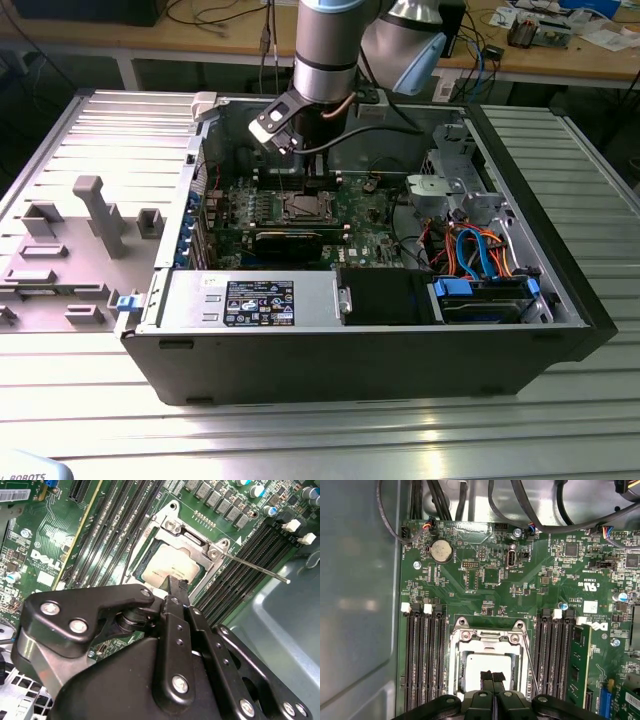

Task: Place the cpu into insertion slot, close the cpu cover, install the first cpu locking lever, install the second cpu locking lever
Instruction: 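Install the first cpu locking lever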

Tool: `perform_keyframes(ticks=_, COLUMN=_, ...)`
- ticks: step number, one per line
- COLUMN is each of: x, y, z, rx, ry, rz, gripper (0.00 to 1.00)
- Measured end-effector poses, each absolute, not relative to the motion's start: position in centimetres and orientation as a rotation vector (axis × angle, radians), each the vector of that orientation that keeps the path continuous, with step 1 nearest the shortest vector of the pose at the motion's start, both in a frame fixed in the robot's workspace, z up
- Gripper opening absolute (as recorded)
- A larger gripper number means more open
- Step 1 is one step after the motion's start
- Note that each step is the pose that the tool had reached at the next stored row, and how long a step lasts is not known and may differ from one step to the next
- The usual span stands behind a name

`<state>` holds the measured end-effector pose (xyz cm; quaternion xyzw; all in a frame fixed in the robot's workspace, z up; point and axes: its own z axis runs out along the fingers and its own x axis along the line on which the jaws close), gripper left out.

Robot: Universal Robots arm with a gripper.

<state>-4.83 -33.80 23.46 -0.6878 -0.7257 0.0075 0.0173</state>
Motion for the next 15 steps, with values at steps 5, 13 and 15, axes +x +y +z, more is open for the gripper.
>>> perform_keyframes(ticks=5, x=-4.8, y=-33.8, z=24.0, rx=-2.137, ry=-2.255, rz=0.023, gripper=0.11)
perform_keyframes(ticks=13, x=-4.9, y=-33.8, z=25.1, rx=-2.139, ry=-2.257, rz=0.019, gripper=0.11)
perform_keyframes(ticks=15, x=-5.2, y=-33.8, z=25.1, rx=-2.145, ry=-2.265, rz=0.005, gripper=0.11)
